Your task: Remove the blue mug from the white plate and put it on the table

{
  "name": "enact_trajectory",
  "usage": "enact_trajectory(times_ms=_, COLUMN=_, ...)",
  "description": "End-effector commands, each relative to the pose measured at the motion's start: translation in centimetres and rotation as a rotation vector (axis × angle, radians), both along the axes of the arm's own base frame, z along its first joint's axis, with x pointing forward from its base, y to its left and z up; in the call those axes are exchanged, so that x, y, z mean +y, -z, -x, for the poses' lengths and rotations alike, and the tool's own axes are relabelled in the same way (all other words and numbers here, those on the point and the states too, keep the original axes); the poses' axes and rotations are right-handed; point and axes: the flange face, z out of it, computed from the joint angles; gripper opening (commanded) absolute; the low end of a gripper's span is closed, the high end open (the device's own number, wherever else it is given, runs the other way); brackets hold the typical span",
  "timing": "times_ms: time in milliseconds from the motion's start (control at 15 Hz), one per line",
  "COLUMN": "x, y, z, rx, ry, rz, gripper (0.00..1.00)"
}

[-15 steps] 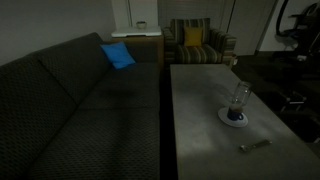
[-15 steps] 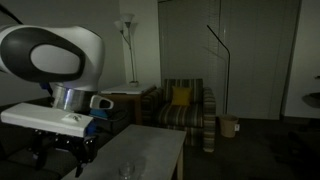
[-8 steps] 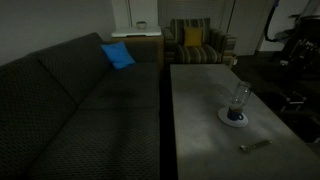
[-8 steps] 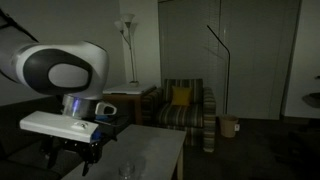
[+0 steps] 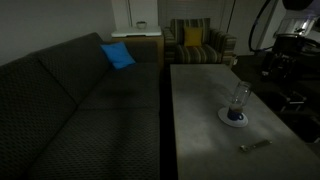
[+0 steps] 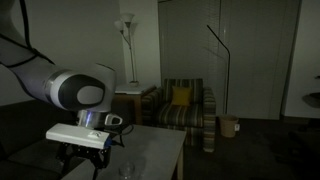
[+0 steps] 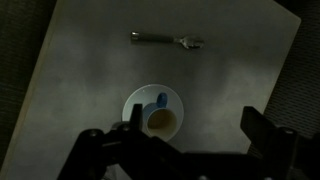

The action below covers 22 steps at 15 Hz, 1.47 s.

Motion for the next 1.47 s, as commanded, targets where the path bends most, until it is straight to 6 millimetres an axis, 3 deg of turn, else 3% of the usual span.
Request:
enact_trajectory(times_ms=0, x=0.0, y=0.2, z=-0.3, rx=0.0, ry=-0.001, rz=0.001, gripper=1.0)
enact_trajectory(times_ms=200, x=2.4, y=0.8, z=-0.3, rx=-0.01, ry=-0.018, rz=-0.012, gripper=1.0)
enact_trajectory(times_ms=467, x=7.6, y=3.9, z=-0.2, rx=-0.011, ry=-0.102, rz=-0.067, gripper=1.0)
enact_trajectory(times_ms=600, x=9.1, y=5.7, z=-0.1, rx=-0.004, ry=-0.118, rz=-0.056, gripper=1.0)
enact_trajectory(times_ms=933, x=9.5, y=9.1, z=0.2, rx=-0.058, ry=-0.136, rz=0.047, gripper=1.0)
enact_trajectory(times_ms=1067, x=9.3, y=9.5, z=0.9, rx=0.018, ry=-0.171, rz=0.045, gripper=1.0)
enact_trajectory(times_ms=1400, x=9.8, y=9.9, z=1.1, rx=-0.002, ry=-0.158, rz=0.045, gripper=1.0)
